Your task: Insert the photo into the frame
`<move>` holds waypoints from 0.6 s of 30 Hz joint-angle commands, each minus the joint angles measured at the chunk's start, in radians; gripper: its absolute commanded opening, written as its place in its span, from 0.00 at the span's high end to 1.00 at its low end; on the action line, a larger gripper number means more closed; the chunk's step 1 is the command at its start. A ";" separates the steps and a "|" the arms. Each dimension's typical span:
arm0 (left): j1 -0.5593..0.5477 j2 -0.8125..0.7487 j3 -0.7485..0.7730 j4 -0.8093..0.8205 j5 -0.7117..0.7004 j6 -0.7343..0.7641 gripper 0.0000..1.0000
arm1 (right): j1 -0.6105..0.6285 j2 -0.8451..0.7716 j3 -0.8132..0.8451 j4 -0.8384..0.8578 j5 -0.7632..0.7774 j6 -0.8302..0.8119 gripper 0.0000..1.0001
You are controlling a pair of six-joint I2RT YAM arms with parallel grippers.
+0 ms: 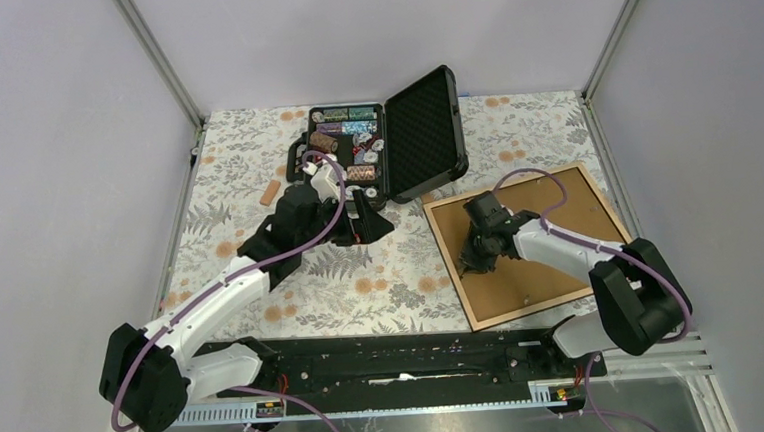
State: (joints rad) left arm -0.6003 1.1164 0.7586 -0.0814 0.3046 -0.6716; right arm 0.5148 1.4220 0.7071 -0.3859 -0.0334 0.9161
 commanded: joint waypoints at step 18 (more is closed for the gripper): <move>0.009 0.122 -0.007 0.141 0.076 -0.073 0.07 | 0.227 0.055 0.061 -0.195 0.109 -0.126 0.57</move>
State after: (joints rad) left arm -0.5964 1.2461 0.7521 -0.0025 0.3809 -0.7300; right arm 0.6678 1.3888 0.7185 -0.5308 -0.0456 0.7399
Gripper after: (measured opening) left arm 0.936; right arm 0.539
